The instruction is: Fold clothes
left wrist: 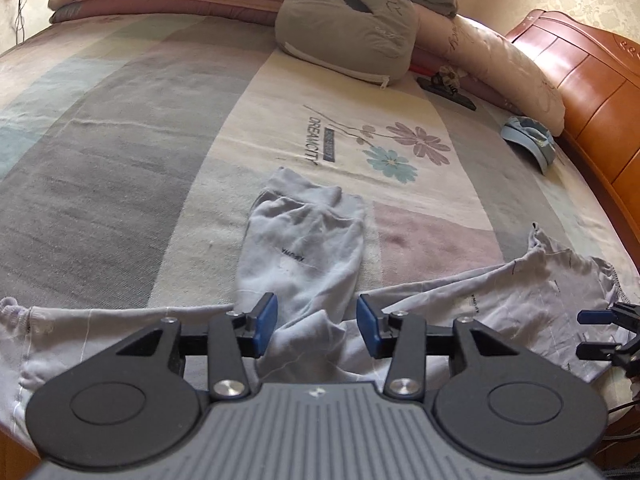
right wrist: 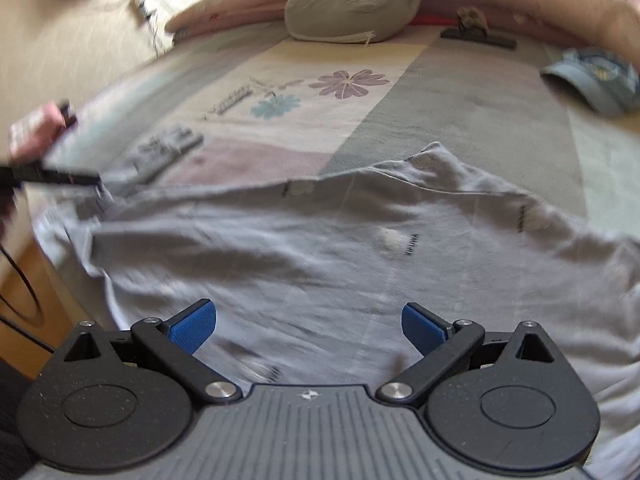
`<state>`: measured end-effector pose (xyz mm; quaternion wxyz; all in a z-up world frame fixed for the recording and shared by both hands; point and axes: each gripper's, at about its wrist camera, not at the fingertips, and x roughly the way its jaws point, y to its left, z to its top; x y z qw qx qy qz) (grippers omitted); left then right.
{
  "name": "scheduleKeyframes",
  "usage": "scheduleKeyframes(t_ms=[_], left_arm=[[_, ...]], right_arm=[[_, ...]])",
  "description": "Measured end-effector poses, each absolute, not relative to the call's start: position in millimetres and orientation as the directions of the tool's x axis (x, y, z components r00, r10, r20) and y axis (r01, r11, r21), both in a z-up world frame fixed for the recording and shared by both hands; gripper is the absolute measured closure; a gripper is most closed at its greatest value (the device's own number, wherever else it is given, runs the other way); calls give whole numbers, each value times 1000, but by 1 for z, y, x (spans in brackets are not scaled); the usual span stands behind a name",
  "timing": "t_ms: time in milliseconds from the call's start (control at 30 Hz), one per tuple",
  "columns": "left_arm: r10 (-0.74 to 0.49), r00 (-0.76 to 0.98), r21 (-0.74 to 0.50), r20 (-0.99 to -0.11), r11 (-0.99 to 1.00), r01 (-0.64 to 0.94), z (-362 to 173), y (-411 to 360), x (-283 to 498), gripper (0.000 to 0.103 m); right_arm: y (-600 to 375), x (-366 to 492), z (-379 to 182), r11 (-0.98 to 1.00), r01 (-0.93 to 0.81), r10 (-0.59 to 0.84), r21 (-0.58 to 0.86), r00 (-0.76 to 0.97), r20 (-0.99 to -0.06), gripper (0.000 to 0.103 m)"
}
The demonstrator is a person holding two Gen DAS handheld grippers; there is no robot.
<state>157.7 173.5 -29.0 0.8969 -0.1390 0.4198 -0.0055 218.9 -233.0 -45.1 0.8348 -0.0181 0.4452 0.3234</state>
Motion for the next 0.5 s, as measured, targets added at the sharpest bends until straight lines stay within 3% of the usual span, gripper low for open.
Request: scheduleKeyframes(t_ms=[233, 367, 500], left_arm=[[-157, 625, -288, -765, 951, -114, -32, 204, 143, 34], [-213, 564, -286, -798, 957, -43, -38, 208, 143, 32], [-197, 519, -176, -832, 980, 91, -35, 202, 140, 30]], right_arm=[[-191, 242, -37, 710, -544, 663, 447, 303, -684, 0], [-144, 259, -37, 638, -575, 724, 513, 222, -653, 0], [-90, 272, -40, 572, -620, 753, 537, 135, -644, 0]])
